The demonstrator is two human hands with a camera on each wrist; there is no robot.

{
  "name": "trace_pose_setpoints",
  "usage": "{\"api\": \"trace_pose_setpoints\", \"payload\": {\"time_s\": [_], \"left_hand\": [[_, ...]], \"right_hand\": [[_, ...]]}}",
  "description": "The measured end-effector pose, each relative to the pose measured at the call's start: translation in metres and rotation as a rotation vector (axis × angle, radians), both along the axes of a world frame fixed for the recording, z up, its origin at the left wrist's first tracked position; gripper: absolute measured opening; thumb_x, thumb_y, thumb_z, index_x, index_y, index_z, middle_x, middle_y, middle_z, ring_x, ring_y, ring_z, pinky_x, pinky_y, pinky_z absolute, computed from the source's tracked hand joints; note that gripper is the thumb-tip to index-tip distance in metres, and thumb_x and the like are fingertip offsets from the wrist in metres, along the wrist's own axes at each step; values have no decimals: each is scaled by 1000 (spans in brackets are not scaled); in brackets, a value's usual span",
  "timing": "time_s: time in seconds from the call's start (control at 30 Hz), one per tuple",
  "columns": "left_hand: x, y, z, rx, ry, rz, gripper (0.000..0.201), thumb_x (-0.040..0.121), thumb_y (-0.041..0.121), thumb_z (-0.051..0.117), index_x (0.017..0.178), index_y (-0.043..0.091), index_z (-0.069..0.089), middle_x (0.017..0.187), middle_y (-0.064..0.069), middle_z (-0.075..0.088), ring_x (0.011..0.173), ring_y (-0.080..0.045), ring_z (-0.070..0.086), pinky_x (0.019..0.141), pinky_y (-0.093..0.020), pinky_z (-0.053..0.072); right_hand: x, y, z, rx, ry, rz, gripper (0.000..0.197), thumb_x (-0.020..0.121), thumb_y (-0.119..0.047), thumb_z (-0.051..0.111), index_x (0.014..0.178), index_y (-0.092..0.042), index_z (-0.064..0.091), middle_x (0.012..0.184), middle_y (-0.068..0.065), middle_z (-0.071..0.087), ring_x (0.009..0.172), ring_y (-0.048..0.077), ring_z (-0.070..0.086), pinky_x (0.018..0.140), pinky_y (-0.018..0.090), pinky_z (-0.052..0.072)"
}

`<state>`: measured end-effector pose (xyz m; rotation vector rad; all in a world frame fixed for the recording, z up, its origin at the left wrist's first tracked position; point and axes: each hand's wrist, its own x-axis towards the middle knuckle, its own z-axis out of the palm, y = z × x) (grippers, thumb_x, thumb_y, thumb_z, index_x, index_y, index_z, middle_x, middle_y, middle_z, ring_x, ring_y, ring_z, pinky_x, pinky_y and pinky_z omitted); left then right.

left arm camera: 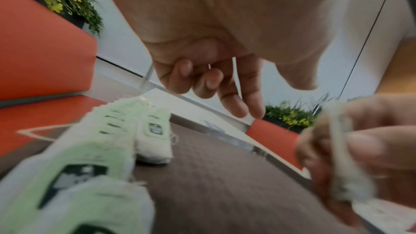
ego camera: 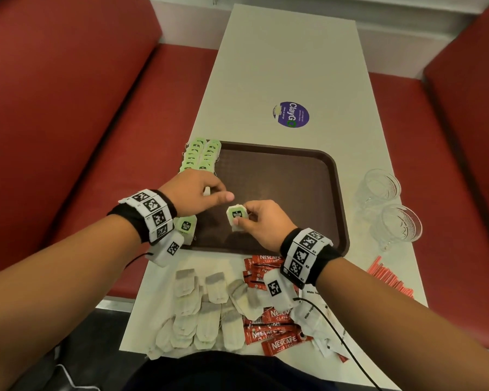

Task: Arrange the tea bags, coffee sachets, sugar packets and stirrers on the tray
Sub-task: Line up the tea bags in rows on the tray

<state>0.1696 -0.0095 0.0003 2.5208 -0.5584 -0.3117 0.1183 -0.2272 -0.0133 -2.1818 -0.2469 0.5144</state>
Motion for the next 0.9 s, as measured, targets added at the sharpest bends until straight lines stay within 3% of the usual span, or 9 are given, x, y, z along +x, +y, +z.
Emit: {"api": "trace_pose_setpoints", "payload": {"time_s": [0.1,0.23,0.37,0.43,0.5,0.6,0.7,0.8,0.9], "left_hand": [[-17,-4,4,-59,-11,-100,23,86,53,68,94,32,73,81,19,63,76,2,57,64,-14,41],[-27,-5,-3,-102,-46,-116,11,89,35,73,95,27,74,75,20,60,70,0,54,62,-18,39],[-25,5,-3,-126,-18,65,5,88,29,75,93,27,75,69,16,62,62,1,53,61,-16,39],[-17,13,-4,-114,-3,166,6,87,26,76,91,29,74,70,16,63,61,1,53,63,-16,40],[-7,22,-7,-39,39,223,10,88,25,75,96,29,72,77,16,64,68,2,56,67,-17,41],[7,32,-15,165,158,224,14,89,30,74,102,26,73,85,13,67,80,-6,62,69,-22,42],[22,35,-26,268,192,237,17,89,30,73,105,25,74,85,11,69,82,-9,63,74,-25,47],[37,32,-29,278,127,318,14,90,27,71,104,23,74,87,7,71,87,-14,65,83,-31,53],[46,28,-31,307,111,340,10,90,28,72,99,24,73,86,7,71,87,-16,66,83,-33,55]], "right_hand": [[1,2,1,8,-38,12,14,94,-28,68,81,-31,65,69,-13,62,59,-3,53,58,13,37],[-1,5,-2,-19,-29,51,7,94,-29,68,88,-25,70,73,-10,64,65,2,55,61,18,40],[-5,0,-10,-89,-40,70,23,89,-33,72,109,-24,68,90,-10,70,78,8,63,76,30,54],[-8,-5,-10,-136,3,140,33,86,-33,75,117,-24,65,95,-12,69,77,5,62,80,29,54],[-13,-8,-8,-215,21,277,34,84,-35,77,114,-25,66,94,-13,68,77,1,59,79,27,53],[-21,-9,-2,-364,30,495,27,79,-40,81,97,-25,68,83,-12,65,78,8,60,77,32,54],[-26,-11,3,-516,-15,620,26,75,-49,80,88,-29,67,78,-15,57,89,11,48,82,35,43],[-32,-15,5,-612,-48,708,31,73,-54,79,96,-35,70,92,-16,61,99,12,42,86,38,35],[-39,-19,6,-676,-45,776,41,74,-54,79,110,-38,68,103,-14,63,103,14,41,86,38,28]]}}
